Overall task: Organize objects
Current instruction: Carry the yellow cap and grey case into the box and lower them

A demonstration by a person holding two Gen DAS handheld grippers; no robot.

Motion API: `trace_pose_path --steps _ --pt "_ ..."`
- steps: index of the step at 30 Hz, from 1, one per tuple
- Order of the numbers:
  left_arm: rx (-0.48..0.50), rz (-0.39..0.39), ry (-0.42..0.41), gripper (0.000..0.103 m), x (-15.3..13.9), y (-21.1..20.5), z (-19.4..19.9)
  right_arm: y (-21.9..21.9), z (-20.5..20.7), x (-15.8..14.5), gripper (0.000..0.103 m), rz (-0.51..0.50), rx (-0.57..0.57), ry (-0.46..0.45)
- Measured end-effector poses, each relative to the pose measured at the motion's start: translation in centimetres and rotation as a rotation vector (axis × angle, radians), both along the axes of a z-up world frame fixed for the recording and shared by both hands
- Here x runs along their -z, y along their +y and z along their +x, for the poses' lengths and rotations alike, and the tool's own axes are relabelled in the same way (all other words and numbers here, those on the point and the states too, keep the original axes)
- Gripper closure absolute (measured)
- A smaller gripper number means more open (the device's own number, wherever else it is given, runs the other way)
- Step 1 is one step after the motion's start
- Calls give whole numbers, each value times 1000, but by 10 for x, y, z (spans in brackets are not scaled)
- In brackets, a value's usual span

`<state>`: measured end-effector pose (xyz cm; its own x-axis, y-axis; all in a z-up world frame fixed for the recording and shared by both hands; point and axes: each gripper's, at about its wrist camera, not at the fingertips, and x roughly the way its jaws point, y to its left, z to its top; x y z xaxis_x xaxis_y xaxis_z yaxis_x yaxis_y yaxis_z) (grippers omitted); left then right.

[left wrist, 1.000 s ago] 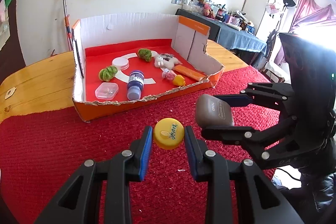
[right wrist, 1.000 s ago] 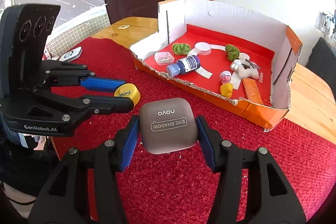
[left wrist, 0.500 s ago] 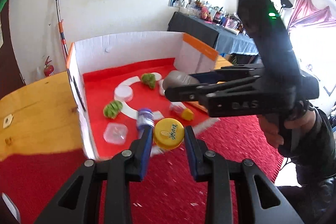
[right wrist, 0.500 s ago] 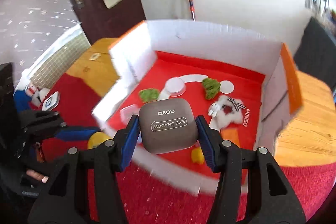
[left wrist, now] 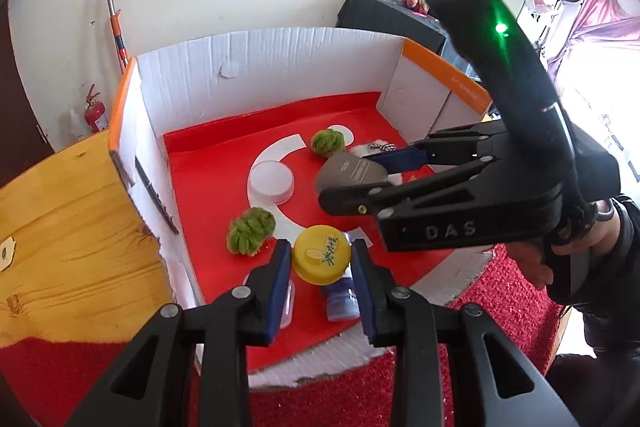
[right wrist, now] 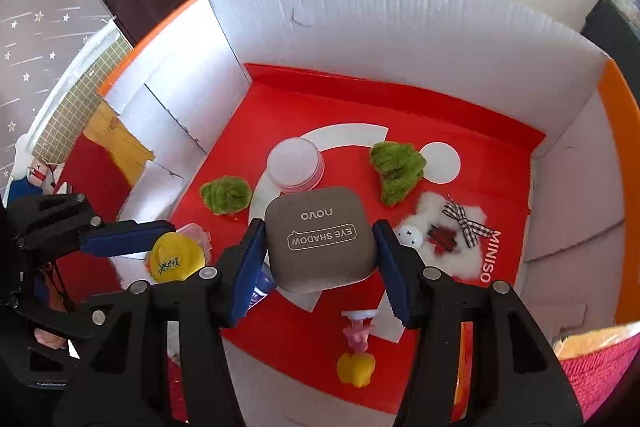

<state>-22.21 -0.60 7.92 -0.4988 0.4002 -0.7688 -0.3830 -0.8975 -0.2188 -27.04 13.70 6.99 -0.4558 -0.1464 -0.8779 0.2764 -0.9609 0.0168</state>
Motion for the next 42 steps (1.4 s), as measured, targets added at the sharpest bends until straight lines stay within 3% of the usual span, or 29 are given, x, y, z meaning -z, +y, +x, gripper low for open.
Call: trace_pose_path --steps 20,42 --pt "-21 -59 -126 71 19 -3 -25 7 -13 15 50 17 28 -97" --pt "-4 -119 -183 71 27 -12 -32 13 -5 14 50 47 42 -105"
